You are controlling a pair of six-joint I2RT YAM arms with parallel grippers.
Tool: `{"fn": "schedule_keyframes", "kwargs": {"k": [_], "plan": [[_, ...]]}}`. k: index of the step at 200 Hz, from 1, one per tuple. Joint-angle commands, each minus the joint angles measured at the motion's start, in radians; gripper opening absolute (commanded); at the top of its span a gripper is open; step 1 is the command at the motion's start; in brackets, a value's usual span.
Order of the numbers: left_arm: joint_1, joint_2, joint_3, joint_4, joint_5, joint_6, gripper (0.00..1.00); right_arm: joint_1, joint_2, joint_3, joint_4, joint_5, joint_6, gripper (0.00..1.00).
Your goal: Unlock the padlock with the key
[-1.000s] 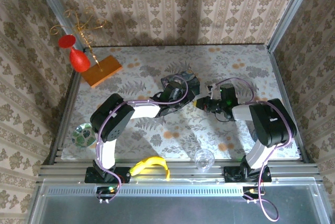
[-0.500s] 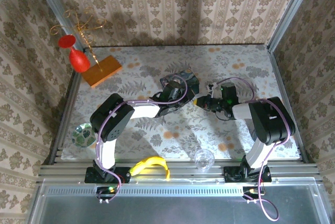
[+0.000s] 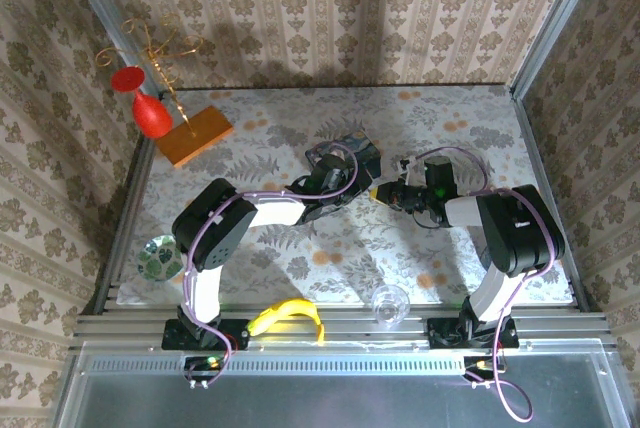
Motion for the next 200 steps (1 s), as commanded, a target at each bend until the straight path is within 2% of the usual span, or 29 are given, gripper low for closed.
{"fn": "schedule_keyframes", "kwargs": {"k": [1,50,108,161,200], "plan": [[-0.07,0.012,-0.022,0.021,0.219,-0.013,0.0,-0.013,-0.033,0.016,0.095,0.124,0.014,0.0],[-0.071,-0.017,-0.046,0.015,0.252,0.005,0.0,0.003,-0.066,-0.054,0.142,0.161,0.051,0.0],[-0.076,-0.076,-0.113,0.027,0.263,-0.034,0.0,0.041,-0.095,-0.121,0.192,0.197,0.054,0.0],[-0.091,-0.051,-0.143,0.111,0.279,-0.09,0.0,0.04,-0.084,-0.177,0.28,0.189,0.07,0.0],[-0.101,-0.049,-0.121,0.086,0.288,-0.085,0.0,0.041,-0.057,-0.159,0.329,0.19,0.087,0.0]]}}
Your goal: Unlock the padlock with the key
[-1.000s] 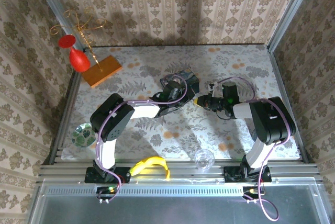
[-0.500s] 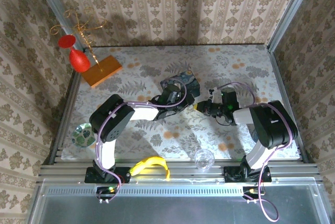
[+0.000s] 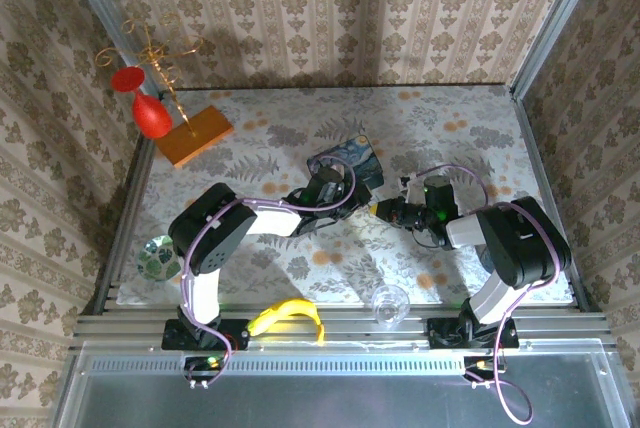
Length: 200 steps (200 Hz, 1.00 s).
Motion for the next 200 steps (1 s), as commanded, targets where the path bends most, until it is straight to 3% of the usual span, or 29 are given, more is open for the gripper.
{"fn": "schedule_keyframes", "kwargs": {"k": [1,57,93,129,161,200], "plan": [[-0.077,-0.017,0.005,-0.001,0.203,-0.039,0.0,-0.013,0.019,0.039,0.151,0.124,0.037,0.0],[-0.075,-0.02,0.012,-0.035,0.198,-0.043,0.0,-0.013,0.021,0.109,0.097,0.119,0.023,0.0],[-0.078,-0.023,0.033,-0.075,0.204,-0.028,0.0,0.001,-0.054,0.126,-0.095,0.204,-0.109,0.0],[-0.081,-0.02,0.057,-0.089,0.208,-0.015,0.0,0.002,-0.028,0.156,-0.095,0.191,-0.054,0.0],[-0.085,-0.018,0.061,-0.092,0.213,-0.013,0.0,-0.005,0.014,0.176,0.011,0.136,0.03,0.0],[-0.088,-0.016,0.06,-0.075,0.222,-0.012,0.0,-0.007,0.116,0.241,0.178,-0.047,0.101,0.0]]}}
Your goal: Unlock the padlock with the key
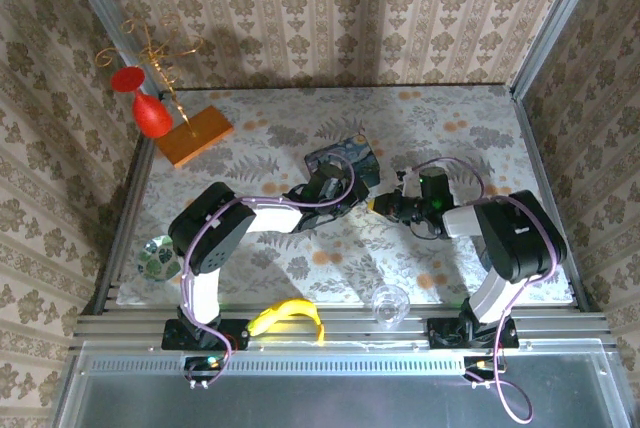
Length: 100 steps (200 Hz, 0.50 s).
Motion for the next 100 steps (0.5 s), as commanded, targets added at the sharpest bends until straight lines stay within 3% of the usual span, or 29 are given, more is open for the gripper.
{"fn": "schedule_keyframes", "kwargs": {"k": [1,45,100], "plan": [[-0.093,-0.016,0.019,0.008,0.282,0.002,0.0,-0.008,0.064,0.129,0.301,-0.022,0.095,0.0],[-0.09,-0.027,0.004,0.024,0.271,-0.004,0.0,-0.024,0.101,0.12,0.308,-0.003,0.119,0.02],[-0.068,-0.025,-0.034,0.092,0.249,-0.049,0.0,-0.025,0.06,0.101,0.112,0.04,0.003,0.14]]}}
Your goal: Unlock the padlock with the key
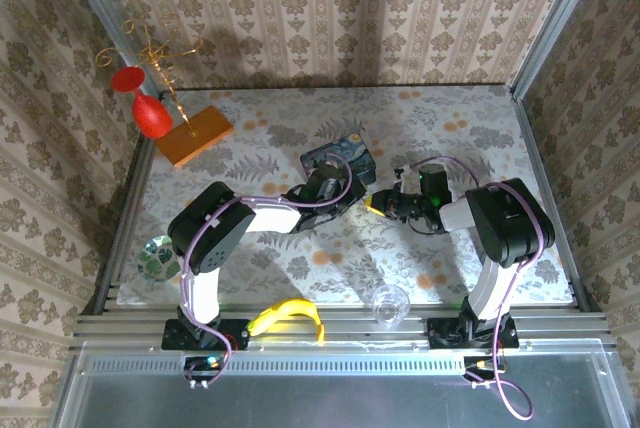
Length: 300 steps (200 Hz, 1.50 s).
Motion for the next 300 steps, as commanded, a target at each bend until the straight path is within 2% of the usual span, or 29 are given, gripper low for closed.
{"fn": "schedule_keyframes", "kwargs": {"k": [1,31,77,103,123,182,206,271,300], "plan": [[-0.078,-0.025,-0.015,0.063,0.276,-0.039,0.0,-0.004,-0.038,0.062,0.037,0.137,-0.041,0.14],[-0.077,-0.017,-0.01,0.061,0.272,-0.045,0.0,-0.005,-0.046,0.053,0.018,0.142,-0.056,0.17],[-0.076,-0.027,-0.016,0.049,0.254,-0.037,0.0,-0.005,-0.06,0.032,0.01,0.162,-0.066,0.15],[-0.072,-0.041,-0.019,0.03,0.241,-0.029,0.0,-0.006,-0.075,0.017,-0.004,0.176,-0.077,0.22],[-0.07,-0.046,-0.023,0.027,0.235,-0.028,0.0,-0.006,-0.093,0.007,-0.021,0.181,-0.087,0.31],[-0.064,-0.048,-0.025,0.03,0.229,-0.032,0.0,-0.012,-0.192,-0.029,-0.077,0.184,-0.113,0.39],[-0.061,-0.048,-0.028,0.032,0.225,-0.032,0.0,-0.013,-0.268,-0.044,-0.158,0.208,-0.149,0.43],[-0.057,-0.031,-0.028,0.032,0.218,-0.039,0.0,-0.023,-0.4,-0.096,-0.283,0.249,-0.2,0.41],[-0.056,-0.022,-0.03,0.03,0.216,-0.042,0.0,-0.023,-0.453,-0.116,-0.292,0.251,-0.2,0.33]]}}
